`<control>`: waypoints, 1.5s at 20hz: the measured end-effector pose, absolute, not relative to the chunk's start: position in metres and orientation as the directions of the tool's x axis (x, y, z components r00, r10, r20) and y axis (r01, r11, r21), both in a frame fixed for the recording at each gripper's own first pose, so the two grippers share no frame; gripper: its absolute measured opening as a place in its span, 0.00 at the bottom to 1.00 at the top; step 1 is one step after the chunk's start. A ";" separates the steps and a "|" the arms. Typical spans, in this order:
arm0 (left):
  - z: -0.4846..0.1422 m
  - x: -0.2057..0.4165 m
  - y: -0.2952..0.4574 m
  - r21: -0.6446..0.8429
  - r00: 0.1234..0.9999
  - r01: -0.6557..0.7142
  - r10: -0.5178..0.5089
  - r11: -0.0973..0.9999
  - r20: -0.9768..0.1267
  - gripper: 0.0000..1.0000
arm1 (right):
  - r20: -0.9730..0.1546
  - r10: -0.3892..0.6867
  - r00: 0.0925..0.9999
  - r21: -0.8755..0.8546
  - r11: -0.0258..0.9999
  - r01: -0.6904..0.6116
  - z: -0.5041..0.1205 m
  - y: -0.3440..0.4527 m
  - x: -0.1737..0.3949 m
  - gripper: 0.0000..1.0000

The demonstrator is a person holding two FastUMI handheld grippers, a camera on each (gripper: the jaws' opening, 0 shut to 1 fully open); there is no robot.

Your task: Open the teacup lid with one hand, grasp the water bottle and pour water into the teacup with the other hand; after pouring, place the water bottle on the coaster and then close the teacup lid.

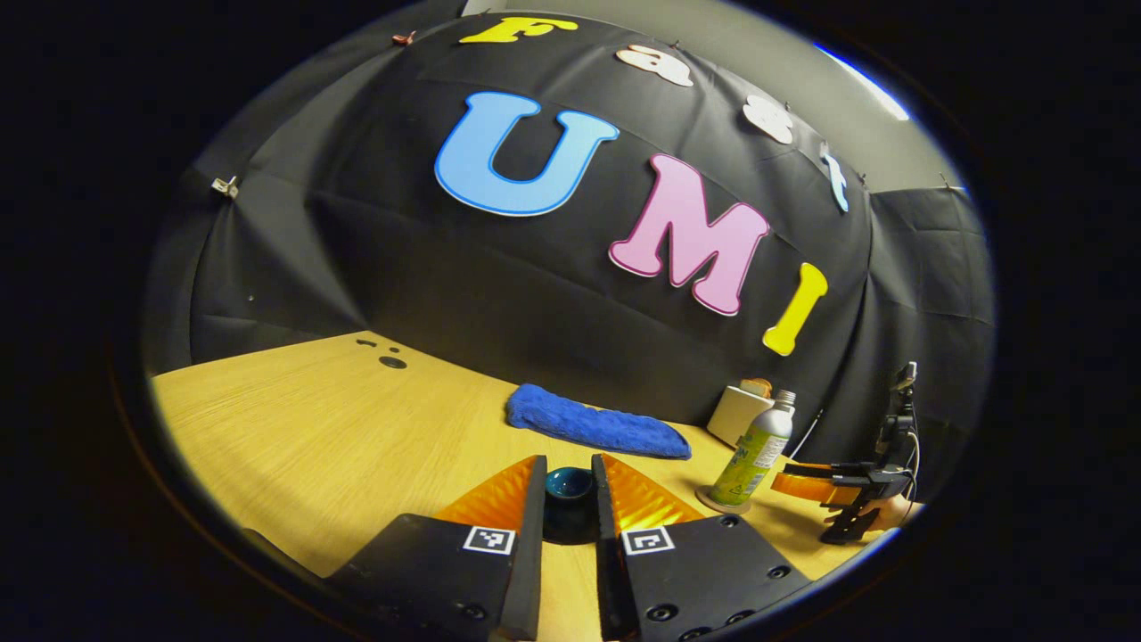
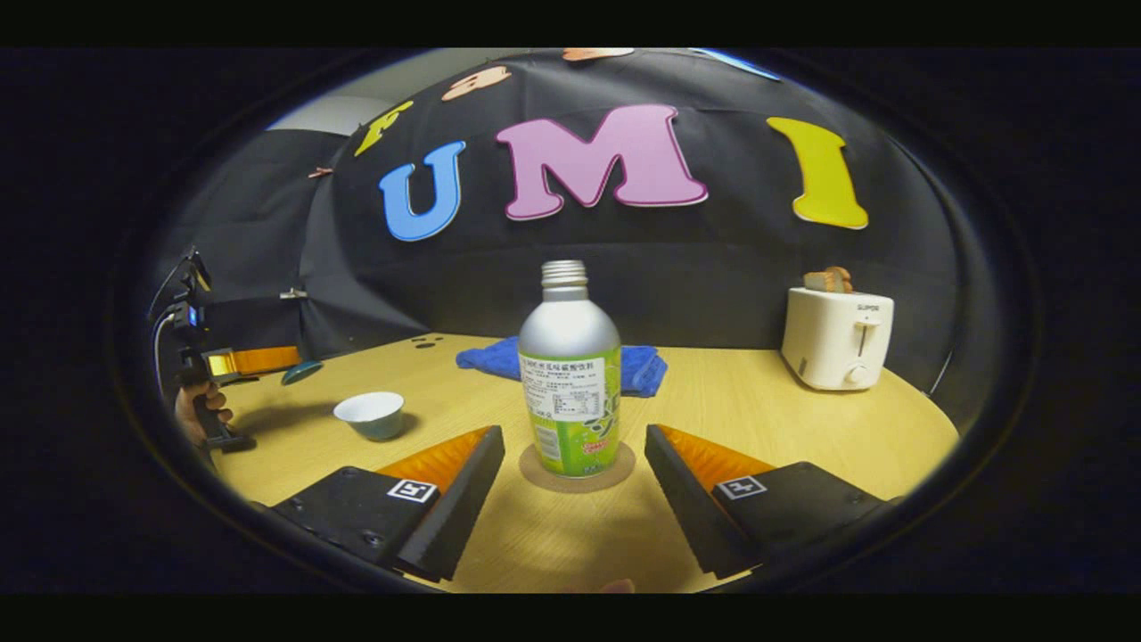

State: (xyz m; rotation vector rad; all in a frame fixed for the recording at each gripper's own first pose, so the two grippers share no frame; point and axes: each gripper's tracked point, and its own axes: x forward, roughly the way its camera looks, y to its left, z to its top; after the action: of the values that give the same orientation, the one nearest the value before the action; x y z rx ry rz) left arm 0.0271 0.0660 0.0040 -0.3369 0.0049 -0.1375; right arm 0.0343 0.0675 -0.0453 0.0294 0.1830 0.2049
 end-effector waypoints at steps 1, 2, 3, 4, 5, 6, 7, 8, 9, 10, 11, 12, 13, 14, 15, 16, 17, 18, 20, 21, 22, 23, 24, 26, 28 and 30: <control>0.002 0.028 0.056 -0.311 0.988 0.150 -0.154 0.939 0.009 0.29 | -0.148 0.203 0.968 0.064 0.979 -0.195 -0.039 0.063 0.021 0.98; -0.002 0.029 0.048 -0.287 0.986 0.159 -0.166 0.945 -0.001 0.29 | -0.116 0.199 0.973 0.080 0.978 -0.190 -0.034 0.059 0.012 0.97; -0.004 0.031 0.044 -0.270 0.986 0.160 -0.168 0.949 -0.007 0.29 | -0.080 0.187 0.979 0.095 0.979 -0.179 -0.028 0.052 0.005 0.98; -0.005 0.034 0.037 -0.259 0.984 0.167 -0.175 0.951 -0.010 0.29 | -0.048 0.174 0.984 0.107 0.980 -0.168 -0.024 0.046 -0.001 0.97; -0.007 0.036 0.030 -0.254 0.983 0.174 -0.184 0.952 -0.017 0.29 | -0.012 0.161 0.987 0.115 0.981 -0.158 -0.016 0.041 -0.006 0.97; -0.008 0.039 0.023 -0.246 0.981 0.181 -0.192 0.952 -0.022 0.29 | -0.008 0.146 0.989 0.113 0.983 -0.144 -0.017 0.035 -0.009 0.97; -0.008 0.042 0.018 -0.235 0.980 0.184 -0.196 0.954 -0.025 0.31 | -0.019 0.139 0.990 0.102 0.985 -0.136 -0.018 0.032 -0.012 0.97; -0.008 0.046 0.014 -0.219 0.980 0.186 -0.196 0.958 -0.029 0.29 | -0.018 0.144 0.989 0.085 0.986 -0.142 -0.020 0.034 -0.018 0.98; -0.006 0.050 0.011 -0.202 0.980 0.187 -0.197 0.962 -0.031 0.29 | -0.018 0.139 0.990 0.052 0.989 -0.138 -0.021 0.035 -0.019 0.98; -0.005 0.055 0.006 -0.186 0.979 0.190 -0.199 0.964 -0.033 0.29 | -0.018 0.135 0.991 0.001 0.991 -0.135 -0.020 0.035 -0.021 0.98; -0.004 0.059 0.002 -0.177 0.979 0.193 -0.202 0.965 -0.038 0.29 | -0.020 0.145 0.989 -0.012 0.989 -0.145 -0.017 0.035 -0.022 0.98; -0.006 0.063 -0.002 -0.171 0.977 0.195 -0.206 0.966 -0.047 0.29 | -0.021 0.141 0.990 -0.005 0.990 -0.141 -0.019 0.038 -0.024 0.99; -0.010 0.067 -0.004 -0.167 0.977 0.192 -0.204 0.967 -0.060 0.29 | -0.017 0.130 0.991 -0.003 0.992 -0.130 -0.020 0.035 -0.023 1.00; -0.013 0.070 -0.007 -0.162 0.977 0.188 -0.202 0.969 -0.070 0.30 | -0.019 0.115 0.993 -0.004 0.993 -0.115 -0.020 0.033 -0.023 0.98; -0.015 0.072 -0.009 -0.154 0.977 0.187 -0.200 0.970 -0.077 0.30 | -0.017 0.110 0.994 -0.004 0.994 -0.110 -0.019 0.032 -0.022 0.98; -0.016 0.073 -0.012 -0.142 0.977 0.185 -0.198 0.972 -0.083 0.29 | -0.018 0.109 0.994 -0.005 0.994 -0.109 -0.019 0.033 -0.022 0.98; -0.014 0.075 -0.014 -0.128 0.978 0.184 -0.195 0.974 -0.078 0.29 | -0.017 0.110 0.994 -0.004 0.994 -0.110 -0.019 0.033 -0.023 0.98; -0.016 0.075 -0.016 -0.116 0.977 0.186 -0.196 0.976 -0.081 0.29 | -0.018 0.110 0.994 -0.004 0.994 -0.110 -0.019 0.032 -0.022 0.98; -0.019 0.077 -0.021 -0.089 0.976 0.189 -0.197 0.978 -0.093 0.30 | -0.018 0.110 0.994 -0.004 0.994 -0.110 -0.019 0.032 -0.022 0.98; -0.019 0.078 -0.022 -0.076 0.975 0.189 -0.196 0.979 -0.099 0.32 | -0.018 0.110 0.994 -0.004 0.994 -0.110 -0.019 0.032 -0.021 0.98; -0.021 0.080 -0.023 -0.065 0.975 0.188 -0.194 0.980 -0.108 0.30 | -0.018 0.110 0.994 -0.004 0.994 -0.110 -0.019 0.033 -0.021 0.98; -0.022 0.081 -0.024 -0.057 0.975 0.186 -0.191 0.981 -0.115 0.30 | -0.017 0.110 0.994 -0.004 0.994 -0.110 -0.019 0.033 -0.021 0.98; -0.024 0.081 -0.025 -0.051 0.974 0.185 -0.190 0.981 -0.123 0.29 | -0.018 0.110 0.994 -0.004 0.994 -0.110 -0.019 0.033 -0.022 0.98; -0.026 0.083 -0.026 -0.041 0.972 0.185 -0.189 0.982 -0.138 0.29 | -0.017 0.110 0.994 -0.004 0.994 -0.110 -0.019 0.033 -0.022 0.98; -0.028 0.084 -0.026 -0.032 0.971 0.181 -0.184 0.983 -0.151 0.29 | -0.017 0.111 0.994 -0.004 0.994 -0.111 -0.019 0.033 -0.021 0.98; -0.027 0.084 -0.026 -0.023 0.973 0.173 -0.175 0.985 -0.152 0.30 | -0.017 0.120 0.993 -0.003 0.993 -0.120 -0.019 0.035 -0.022 0.98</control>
State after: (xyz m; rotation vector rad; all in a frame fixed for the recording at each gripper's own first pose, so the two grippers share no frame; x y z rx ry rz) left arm 0.0840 -0.0262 -0.0275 -0.0096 0.1547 -0.1754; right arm -0.0216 0.0351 -0.0192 -0.0045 0.0169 0.1199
